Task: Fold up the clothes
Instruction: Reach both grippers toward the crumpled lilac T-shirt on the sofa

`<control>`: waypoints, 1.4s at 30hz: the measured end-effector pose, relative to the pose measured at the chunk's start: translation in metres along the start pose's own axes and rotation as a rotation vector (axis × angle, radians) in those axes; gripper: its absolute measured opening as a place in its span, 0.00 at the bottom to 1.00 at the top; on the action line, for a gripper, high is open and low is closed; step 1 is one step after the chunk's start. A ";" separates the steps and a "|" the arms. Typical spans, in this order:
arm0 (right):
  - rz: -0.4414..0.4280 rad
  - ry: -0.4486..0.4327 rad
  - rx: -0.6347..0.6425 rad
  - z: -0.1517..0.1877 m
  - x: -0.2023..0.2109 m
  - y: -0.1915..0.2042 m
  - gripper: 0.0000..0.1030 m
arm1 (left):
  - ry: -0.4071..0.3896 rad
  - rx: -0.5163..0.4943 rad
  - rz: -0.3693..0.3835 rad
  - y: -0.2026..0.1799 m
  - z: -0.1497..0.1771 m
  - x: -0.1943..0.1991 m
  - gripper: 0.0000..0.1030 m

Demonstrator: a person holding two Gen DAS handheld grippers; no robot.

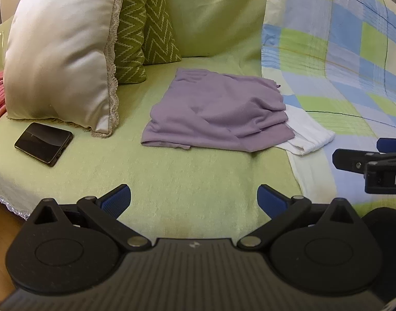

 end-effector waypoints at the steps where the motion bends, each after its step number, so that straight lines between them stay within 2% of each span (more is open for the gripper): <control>1: -0.001 -0.002 0.000 0.000 0.000 0.000 1.00 | 0.001 0.001 0.003 0.000 0.000 0.000 0.99; 18: -0.001 -0.007 0.001 0.001 -0.002 -0.003 1.00 | 0.017 0.013 0.046 -0.003 0.005 -0.003 0.99; 38: -0.008 0.007 -0.018 0.002 -0.003 -0.007 1.00 | 0.030 0.010 0.058 -0.012 0.009 -0.011 0.99; 40: -0.022 0.016 -0.021 0.002 -0.003 -0.007 1.00 | 0.021 -0.018 0.062 -0.015 0.006 -0.012 0.99; 42: -0.071 0.033 -0.023 -0.001 -0.004 -0.006 1.00 | -0.030 -0.116 0.069 -0.021 -0.002 -0.011 0.99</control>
Point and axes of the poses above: each gripper's, at about its wrist camera, not at the fingertips, and x roughly against the way its jaws point, y to its left, z to its underside, the point moved 9 cm from there along -x, roughly the way its jaws point, and after that the axes turned 9 degrees about y, right-handed, at the moved point
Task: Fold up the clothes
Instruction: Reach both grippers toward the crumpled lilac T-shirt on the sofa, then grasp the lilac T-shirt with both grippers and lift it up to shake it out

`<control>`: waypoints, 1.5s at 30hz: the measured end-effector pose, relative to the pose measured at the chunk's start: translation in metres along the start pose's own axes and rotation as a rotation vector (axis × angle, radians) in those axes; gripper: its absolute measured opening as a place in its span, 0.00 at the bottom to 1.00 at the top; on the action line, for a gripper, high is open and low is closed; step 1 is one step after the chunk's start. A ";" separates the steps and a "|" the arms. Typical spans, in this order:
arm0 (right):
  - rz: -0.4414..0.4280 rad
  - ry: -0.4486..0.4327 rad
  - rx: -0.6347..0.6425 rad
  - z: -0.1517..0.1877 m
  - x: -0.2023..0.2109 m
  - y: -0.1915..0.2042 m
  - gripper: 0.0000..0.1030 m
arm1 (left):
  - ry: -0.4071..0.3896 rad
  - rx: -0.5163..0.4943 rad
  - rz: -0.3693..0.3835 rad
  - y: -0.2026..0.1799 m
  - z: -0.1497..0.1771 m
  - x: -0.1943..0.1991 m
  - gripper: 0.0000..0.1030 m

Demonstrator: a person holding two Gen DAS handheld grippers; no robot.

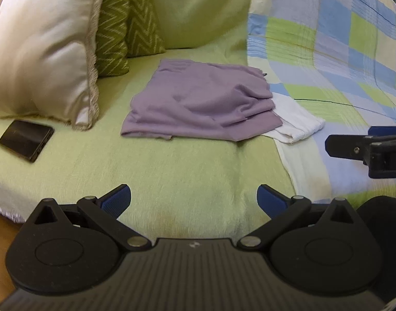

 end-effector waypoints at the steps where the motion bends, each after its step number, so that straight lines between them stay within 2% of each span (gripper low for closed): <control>1: -0.018 -0.007 0.010 -0.004 0.001 0.000 1.00 | -0.038 -0.073 -0.009 -0.002 -0.007 0.002 0.99; 4: 0.037 -0.053 0.174 -0.025 -0.001 0.008 1.00 | -0.121 -0.280 -0.062 -0.002 -0.028 0.001 0.99; 7: 0.054 -0.043 0.384 -0.043 -0.019 0.022 0.97 | -0.152 -0.427 -0.093 0.006 -0.049 -0.013 0.99; 9: 0.061 -0.029 0.549 -0.050 -0.039 0.032 0.82 | -0.144 -0.517 -0.105 0.011 -0.059 -0.030 0.99; 10: 0.064 -0.016 0.627 -0.051 -0.051 0.038 0.63 | -0.134 -0.563 -0.108 0.013 -0.061 -0.039 0.96; 11: 0.062 0.005 0.691 -0.050 -0.063 0.043 0.51 | -0.119 -0.596 -0.106 0.014 -0.062 -0.047 0.92; 13: 0.052 0.042 0.808 -0.044 -0.085 0.052 0.47 | -0.087 -0.651 -0.098 0.017 -0.061 -0.063 0.75; 14: 0.058 0.052 0.870 -0.040 -0.095 0.055 0.47 | -0.071 -0.678 -0.093 0.019 -0.061 -0.071 0.73; 17: 0.082 0.078 1.035 -0.027 -0.123 0.062 0.49 | -0.078 -0.724 -0.068 0.016 -0.060 -0.083 0.74; 19: 0.097 0.094 1.119 -0.018 -0.139 0.062 0.48 | -0.098 -0.750 -0.053 0.011 -0.059 -0.089 0.82; 20: 0.086 0.085 1.131 -0.017 -0.143 0.061 0.46 | -0.105 -0.763 -0.050 0.007 -0.058 -0.091 0.82; 21: 0.076 0.082 1.126 -0.018 -0.146 0.060 0.39 | -0.110 -0.776 -0.048 0.004 -0.058 -0.094 0.82; 22: 0.073 0.085 1.115 -0.019 -0.148 0.059 0.25 | -0.115 -0.789 -0.046 0.000 -0.057 -0.097 0.83; 23: 0.075 0.072 1.100 -0.024 -0.147 0.057 0.00 | -0.122 -0.800 -0.045 -0.003 -0.057 -0.099 0.83; 28: 0.020 -0.050 0.940 -0.061 -0.112 0.054 0.01 | -0.169 -0.830 -0.045 -0.018 -0.065 -0.100 0.83; 30: 0.010 -0.085 0.912 -0.071 -0.098 0.055 0.01 | -0.185 -0.818 -0.049 -0.021 -0.076 -0.098 0.79; 32: -0.015 -0.104 0.895 -0.075 -0.086 0.060 0.01 | -0.199 -0.804 -0.052 -0.024 -0.087 -0.096 0.66; 33: -0.022 -0.108 0.898 -0.074 -0.081 0.063 0.01 | -0.203 -0.791 -0.052 -0.023 -0.092 -0.094 0.48; 34: -0.030 -0.105 0.897 -0.073 -0.079 0.065 0.02 | -0.207 -0.776 -0.050 -0.020 -0.097 -0.091 0.25; 36: -0.048 -0.098 0.887 -0.071 -0.077 0.065 0.02 | -0.215 -0.746 -0.047 -0.015 -0.106 -0.086 0.07; 37: -0.050 -0.102 0.882 -0.071 -0.077 0.063 0.14 | -0.219 -0.730 -0.046 -0.012 -0.111 -0.084 0.07; 38: -0.041 -0.110 0.875 -0.071 -0.075 0.059 0.31 | -0.223 -0.715 -0.044 -0.010 -0.116 -0.081 0.06; 39: -0.012 -0.121 0.878 -0.071 -0.077 0.053 0.42 | -0.227 -0.700 -0.043 -0.007 -0.120 -0.079 0.06; 40: 0.024 -0.132 0.886 -0.071 -0.080 0.046 0.58 | -0.231 -0.678 -0.041 0.000 -0.125 -0.076 0.06; 41: 0.057 -0.134 0.898 -0.073 -0.085 0.040 0.66 | -0.234 -0.651 -0.035 0.007 -0.130 -0.072 0.06; 45: 0.085 -0.103 0.944 -0.081 -0.118 0.035 0.66 | -0.246 -0.565 -0.002 0.029 -0.150 -0.061 0.06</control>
Point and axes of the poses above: each gripper's, at about its wrist camera, not at the fingertips, and x roughly against the way its jaws point, y to its left, z to its underside, the point moved 9 cm from there along -x, roughly the way its jaws point, and after that the axes turned 9 degrees about y, right-handed, at the moved point
